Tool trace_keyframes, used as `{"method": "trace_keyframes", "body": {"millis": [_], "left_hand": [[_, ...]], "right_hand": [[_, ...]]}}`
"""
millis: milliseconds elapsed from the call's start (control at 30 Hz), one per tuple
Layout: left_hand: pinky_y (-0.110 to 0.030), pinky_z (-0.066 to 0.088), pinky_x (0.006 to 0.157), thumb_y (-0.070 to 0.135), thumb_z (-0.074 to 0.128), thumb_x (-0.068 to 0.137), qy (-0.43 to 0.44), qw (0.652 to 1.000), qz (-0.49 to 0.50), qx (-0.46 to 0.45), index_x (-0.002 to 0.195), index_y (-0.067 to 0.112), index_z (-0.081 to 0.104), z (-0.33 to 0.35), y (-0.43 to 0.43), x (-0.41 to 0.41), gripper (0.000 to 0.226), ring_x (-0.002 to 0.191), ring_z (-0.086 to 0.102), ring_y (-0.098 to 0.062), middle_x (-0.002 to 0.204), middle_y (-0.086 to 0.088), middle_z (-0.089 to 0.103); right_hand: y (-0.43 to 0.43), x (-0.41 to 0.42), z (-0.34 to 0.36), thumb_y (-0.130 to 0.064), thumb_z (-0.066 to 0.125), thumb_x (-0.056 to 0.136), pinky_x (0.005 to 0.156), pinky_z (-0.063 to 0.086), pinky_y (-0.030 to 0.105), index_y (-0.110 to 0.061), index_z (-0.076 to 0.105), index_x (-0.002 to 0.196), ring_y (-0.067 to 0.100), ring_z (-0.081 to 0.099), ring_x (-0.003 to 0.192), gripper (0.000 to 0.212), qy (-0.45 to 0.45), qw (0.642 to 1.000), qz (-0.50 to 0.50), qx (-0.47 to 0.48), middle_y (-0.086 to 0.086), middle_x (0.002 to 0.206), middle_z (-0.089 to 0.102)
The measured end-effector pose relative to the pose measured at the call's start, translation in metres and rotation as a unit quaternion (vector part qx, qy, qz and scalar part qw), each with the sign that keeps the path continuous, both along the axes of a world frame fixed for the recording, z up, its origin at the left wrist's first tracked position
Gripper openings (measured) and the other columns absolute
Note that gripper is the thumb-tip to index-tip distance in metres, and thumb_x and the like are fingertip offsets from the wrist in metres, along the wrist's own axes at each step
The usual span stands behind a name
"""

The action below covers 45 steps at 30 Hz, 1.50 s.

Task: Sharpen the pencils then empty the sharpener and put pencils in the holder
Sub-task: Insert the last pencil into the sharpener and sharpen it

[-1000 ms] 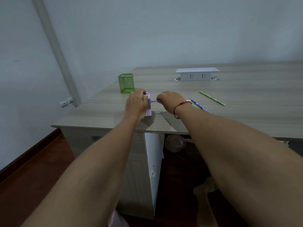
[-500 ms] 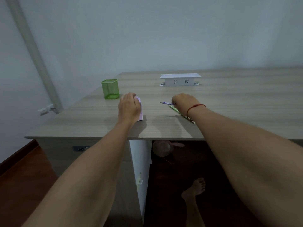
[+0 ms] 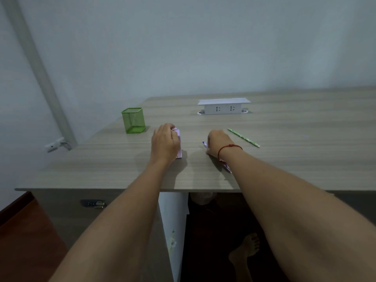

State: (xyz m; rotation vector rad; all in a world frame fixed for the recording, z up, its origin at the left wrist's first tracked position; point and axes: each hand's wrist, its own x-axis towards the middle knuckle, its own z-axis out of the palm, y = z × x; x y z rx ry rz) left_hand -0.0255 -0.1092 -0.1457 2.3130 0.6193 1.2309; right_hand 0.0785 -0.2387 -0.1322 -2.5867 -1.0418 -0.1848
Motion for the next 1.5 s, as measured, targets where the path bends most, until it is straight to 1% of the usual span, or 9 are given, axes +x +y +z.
{"method": "trace_keyframes", "body": {"millis": [233,367,433,533,667,867,1100,1300,1500], "left_hand": [[-0.035,0.037,0.087,0.024,0.025,0.082,-0.008,1.000,-0.004,0.006,0.105,0.004,0.061,-0.001,0.006,0.000,0.046,0.100,0.051,-0.029,0.105,-0.013,0.063],[-0.035,0.038,0.087,0.025,0.025,0.081,-0.016,1.000,0.009,0.014,0.106,0.004,0.061,-0.003,0.007,-0.001,0.049,0.100,0.052,-0.030,0.106,-0.012,0.064],[-0.036,0.039,0.086,0.032,0.020,0.079,-0.030,0.999,0.022,0.025,0.103,0.004,0.062,-0.002,0.009,-0.001,0.056,0.097,0.053,-0.030,0.103,-0.012,0.064],[-0.036,0.040,0.083,0.035,0.018,0.076,-0.048,0.997,0.037,0.037,0.097,0.005,0.062,-0.004,0.010,0.004,0.058,0.092,0.054,-0.031,0.098,-0.013,0.065],[-0.035,0.037,0.078,0.027,0.024,0.080,-0.070,0.993,0.059,0.071,0.089,0.003,0.063,-0.015,0.005,0.011,0.047,0.086,0.055,-0.033,0.090,-0.015,0.066],[-0.036,0.039,0.079,0.026,0.025,0.081,-0.083,0.989,0.079,0.091,0.091,0.004,0.063,-0.011,0.011,0.022,0.045,0.087,0.056,-0.032,0.092,-0.014,0.067],[-0.038,0.040,0.080,0.019,0.030,0.084,-0.030,0.993,0.069,0.087,0.093,0.004,0.062,-0.024,0.019,0.022,0.037,0.092,0.054,-0.033,0.096,-0.016,0.065],[-0.038,0.039,0.077,0.025,0.028,0.080,0.014,0.993,0.060,0.104,0.093,0.004,0.063,-0.016,0.010,0.004,0.043,0.089,0.054,-0.033,0.095,-0.017,0.064],[-0.035,0.040,0.075,0.027,0.025,0.079,0.042,0.998,0.053,-0.010,0.097,0.006,0.061,0.003,0.036,-0.050,0.046,0.095,0.057,-0.033,0.102,-0.018,0.065]], "right_hand": [[0.007,0.007,-0.007,-0.018,0.060,0.090,0.071,0.041,0.029,0.001,0.066,0.105,0.035,0.063,0.101,0.025,0.019,1.000,-0.004,0.009,0.023,0.111,0.065],[0.006,0.008,-0.009,-0.026,0.058,0.092,0.068,0.037,0.028,0.001,0.066,0.101,0.029,0.054,0.082,0.029,0.021,0.999,-0.012,0.029,0.023,0.108,0.065],[0.005,0.007,-0.005,-0.027,0.057,0.093,0.070,0.040,0.029,0.001,0.065,0.100,0.033,0.060,0.090,0.030,0.009,0.999,-0.018,0.045,0.022,0.109,0.065],[-0.004,0.014,0.004,-0.021,0.050,0.095,0.083,0.048,0.034,-0.001,0.064,0.109,0.036,0.060,0.108,0.028,-0.044,0.996,-0.046,0.058,0.020,0.117,0.062],[-0.026,0.041,0.005,-0.008,0.046,0.096,0.095,0.045,0.040,-0.003,0.056,0.122,0.035,0.054,0.117,0.029,-0.115,0.988,-0.094,-0.029,0.018,0.125,0.056],[-0.035,0.079,-0.004,0.004,0.045,0.092,0.098,0.046,0.044,0.000,0.056,0.125,0.038,0.055,0.119,0.035,-0.031,0.986,-0.146,-0.072,0.019,0.129,0.056],[-0.034,0.075,-0.015,0.008,0.041,0.093,0.094,0.049,0.042,0.002,0.055,0.127,0.039,0.057,0.117,0.036,-0.064,0.991,-0.087,-0.084,0.022,0.128,0.056],[-0.033,0.052,0.007,0.013,0.046,0.086,0.097,0.048,0.039,-0.004,0.060,0.123,0.036,0.057,0.113,0.042,-0.078,0.994,0.041,-0.067,0.020,0.125,0.056],[-0.001,0.000,0.024,0.014,0.042,0.087,0.092,0.049,0.037,-0.010,0.059,0.122,0.032,0.059,0.110,0.045,-0.077,0.989,0.112,-0.055,0.016,0.124,0.058]]}}
